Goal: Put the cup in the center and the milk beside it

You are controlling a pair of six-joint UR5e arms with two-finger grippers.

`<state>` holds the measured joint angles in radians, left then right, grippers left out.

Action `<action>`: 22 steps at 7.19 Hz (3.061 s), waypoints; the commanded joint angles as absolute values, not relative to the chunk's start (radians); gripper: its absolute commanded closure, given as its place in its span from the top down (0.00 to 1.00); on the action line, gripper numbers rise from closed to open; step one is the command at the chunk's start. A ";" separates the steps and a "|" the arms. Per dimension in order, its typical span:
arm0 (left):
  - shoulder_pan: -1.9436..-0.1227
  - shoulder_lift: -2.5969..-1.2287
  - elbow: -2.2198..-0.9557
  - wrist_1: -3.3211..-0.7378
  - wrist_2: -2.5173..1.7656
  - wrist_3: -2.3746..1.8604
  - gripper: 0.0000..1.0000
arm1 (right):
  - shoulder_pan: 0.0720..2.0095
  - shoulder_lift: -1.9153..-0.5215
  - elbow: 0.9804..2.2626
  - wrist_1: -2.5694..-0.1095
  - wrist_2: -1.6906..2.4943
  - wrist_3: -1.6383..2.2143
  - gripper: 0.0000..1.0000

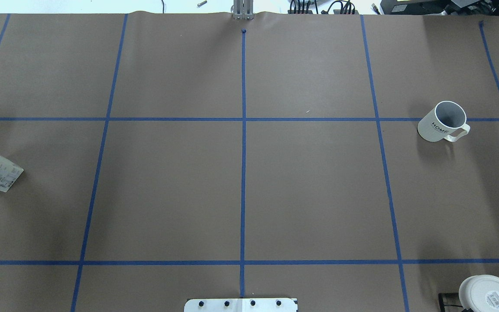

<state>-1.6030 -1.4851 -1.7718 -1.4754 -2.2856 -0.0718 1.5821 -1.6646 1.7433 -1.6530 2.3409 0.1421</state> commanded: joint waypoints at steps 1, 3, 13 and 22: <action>-1.603 -1.489 -1.769 -1.474 -2.286 -0.074 0.99 | 1.582 -1.663 1.747 -1.654 2.341 0.143 1.00; -1.603 -1.493 -1.789 -1.476 -2.289 -0.075 0.99 | 1.582 -1.651 1.749 -1.641 2.344 0.143 1.00; -1.528 -1.583 -1.750 -1.583 -2.287 -0.170 0.99 | 1.158 -1.350 1.597 -1.382 2.283 0.333 1.00; -1.528 -1.585 -1.752 -1.585 -2.289 -0.195 0.99 | 1.149 -1.327 1.479 -1.361 2.287 0.233 0.00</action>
